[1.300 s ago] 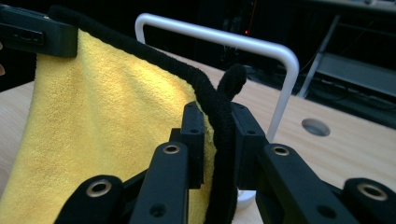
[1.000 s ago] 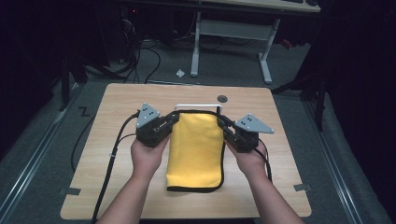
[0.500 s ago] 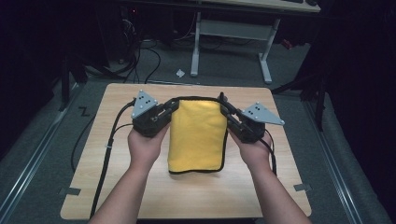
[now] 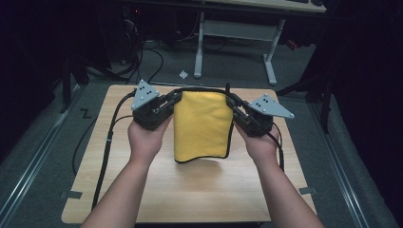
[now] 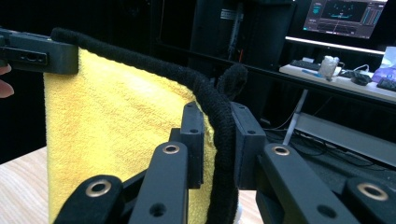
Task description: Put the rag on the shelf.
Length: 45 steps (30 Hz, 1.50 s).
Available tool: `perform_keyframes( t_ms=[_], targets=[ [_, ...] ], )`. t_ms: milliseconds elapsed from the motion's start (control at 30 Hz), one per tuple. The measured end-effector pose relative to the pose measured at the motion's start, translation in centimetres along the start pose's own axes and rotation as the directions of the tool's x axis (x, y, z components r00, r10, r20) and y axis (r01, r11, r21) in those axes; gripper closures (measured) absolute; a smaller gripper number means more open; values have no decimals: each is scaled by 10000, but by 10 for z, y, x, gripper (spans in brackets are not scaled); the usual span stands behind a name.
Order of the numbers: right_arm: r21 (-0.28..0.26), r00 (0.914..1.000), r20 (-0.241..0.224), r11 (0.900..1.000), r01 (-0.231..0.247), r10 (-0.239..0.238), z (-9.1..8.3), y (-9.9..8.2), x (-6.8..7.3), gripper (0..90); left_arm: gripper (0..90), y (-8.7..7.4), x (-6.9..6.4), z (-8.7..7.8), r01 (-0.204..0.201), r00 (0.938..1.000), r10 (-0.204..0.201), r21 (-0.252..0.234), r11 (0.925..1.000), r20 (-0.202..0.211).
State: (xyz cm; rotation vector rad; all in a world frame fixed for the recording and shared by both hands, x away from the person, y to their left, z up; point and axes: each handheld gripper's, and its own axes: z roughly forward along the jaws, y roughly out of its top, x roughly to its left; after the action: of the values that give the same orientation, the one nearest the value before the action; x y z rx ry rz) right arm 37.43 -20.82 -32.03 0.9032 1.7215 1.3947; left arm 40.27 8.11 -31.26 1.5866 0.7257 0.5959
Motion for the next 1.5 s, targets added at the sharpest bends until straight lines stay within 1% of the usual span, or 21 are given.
perform_keyframes(
  t_ms=[67,200,267,300,367,400,467,567,667,800,933,967,1033,1133,1200,1233,1333,1367,1400,1467,1500],
  targets=[
    [36,10000,11,10000,-61,61,2,2,-3,784,822,1,3,3,47,10000,-47,65,10000,64],
    [40,10000,31,10000,-44,44,10,5,-10,784,823,4,10,11,180,9997,-181,31,9998,161],
    [75,9999,44,9999,-144,143,15,6,-14,784,823,5,15,17,419,9984,-420,21,9991,383],
    [98,9996,38,9995,-295,295,17,6,-16,784,822,6,19,21,587,9974,-590,103,9982,414],
    [160,9987,-7,9986,-506,506,23,6,-21,784,822,8,22,26,584,9976,-589,153,9982,376],
    [150,9986,8,9984,-536,536,27,6,-24,784,822,8,23,28,572,9978,-579,199,9982,334],
    [160,9985,7,9984,-539,539,32,8,-28,784,822,10,26,32,700,9970,-706,169,9974,332],
    [179,9980,60,9978,-631,630,41,13,-34,784,822,13,30,40,745,9970,-748,157,9971,193],
    [254,9985,213,9984,-502,496,49,17,-39,784,817,14,35,50,662,9978,-664,363,9971,19],
    [368,9992,230,9988,-334,326,60,18,-47,782,816,16,42,62,492,9988,-488,472,9977,-91],
    [536,9980,-3,9965,-634,635,69,14,-58,779,815,16,50,72,260,9996,-254,776,9966,-90],
    [590,9981,-14,9963,-619,621,72,12,-59,779,814,15,52,74,210,9997,-199,784,9967,-138],
    [698,9983,-103,9959,-568,577,78,9,-62,780,814,11,57,81,165,9994,-136,961,9952,-309],
    [862,9989,-136,9953,-443,456,88,3,-63,779,811,4,66,91,238,9987,-178,1308,9911,-472],
    [1049,9990,-194,9938,-372,394,94,-2,-65,779,804,-2,71,97,562,9977,-498,1535,9866,-455],
    [1223,9985,-258,9915,-442,477,97,-5,-67,780,795,-5,73,99,667,9972,-599,1645,9841,-455],
    [1604,9940,-489,9831,-884,974,104,-18,-76,780,798,-16,76,105,692,9974,-632,2056,9762,-356],
    [1742,9926,-560,9799,-969,1081,106,-22,-78,779,807,-22,77,107,660,9977,-603,2294,9711,-315],
    [1889,9911,-645,9767,-1022,1162,107,-28,-80,779,822,-26,77,109,710,9974,-664,2441,9672,-270],
    [2106,9920,-739,9739,-848,1023,110,-35,-80,779,830,-37,81,112,816,9967,-784,2806,9563,-223],
    [2282,9910,-803,9697,-866,1074,111,-39,-80,779,830,-43,83,113,893,9960,-874,2980,9504,-194]
  ],
)
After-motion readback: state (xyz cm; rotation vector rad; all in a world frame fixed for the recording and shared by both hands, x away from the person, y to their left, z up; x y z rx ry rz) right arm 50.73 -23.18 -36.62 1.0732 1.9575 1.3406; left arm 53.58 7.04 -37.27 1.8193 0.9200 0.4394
